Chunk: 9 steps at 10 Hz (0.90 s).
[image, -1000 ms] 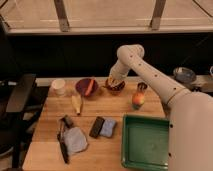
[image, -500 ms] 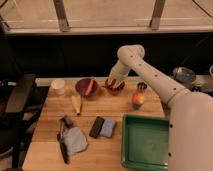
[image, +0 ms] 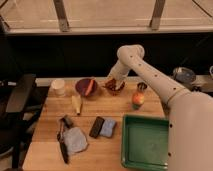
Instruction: Place grapes in red bowl
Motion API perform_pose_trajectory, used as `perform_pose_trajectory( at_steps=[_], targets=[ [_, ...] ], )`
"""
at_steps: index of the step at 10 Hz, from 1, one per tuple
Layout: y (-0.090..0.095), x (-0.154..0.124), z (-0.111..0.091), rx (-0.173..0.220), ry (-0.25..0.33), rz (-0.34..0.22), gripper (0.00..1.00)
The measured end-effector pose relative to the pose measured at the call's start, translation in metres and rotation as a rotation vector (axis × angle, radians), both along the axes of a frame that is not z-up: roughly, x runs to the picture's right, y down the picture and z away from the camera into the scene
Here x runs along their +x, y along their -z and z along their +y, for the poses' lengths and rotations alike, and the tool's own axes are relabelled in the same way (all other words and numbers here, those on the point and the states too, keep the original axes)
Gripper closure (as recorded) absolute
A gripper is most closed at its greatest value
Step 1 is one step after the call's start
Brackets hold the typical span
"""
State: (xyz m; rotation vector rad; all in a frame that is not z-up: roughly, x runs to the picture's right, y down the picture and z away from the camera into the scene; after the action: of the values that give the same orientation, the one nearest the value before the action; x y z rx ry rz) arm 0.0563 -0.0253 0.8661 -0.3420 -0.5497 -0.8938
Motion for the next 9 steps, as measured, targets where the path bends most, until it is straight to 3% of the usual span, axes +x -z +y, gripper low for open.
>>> perform_pose_trajectory(
  at_steps=[4,7,9],
  targets=[
    [-0.006,-0.009,-0.011,0.010,0.027,0.011,0.49],
    [-0.034,-0.015,-0.040,-0.007,0.037,0.005,0.49],
    [-0.043,-0.011,-0.048,-0.019,0.030,0.002,0.49]
  ],
)
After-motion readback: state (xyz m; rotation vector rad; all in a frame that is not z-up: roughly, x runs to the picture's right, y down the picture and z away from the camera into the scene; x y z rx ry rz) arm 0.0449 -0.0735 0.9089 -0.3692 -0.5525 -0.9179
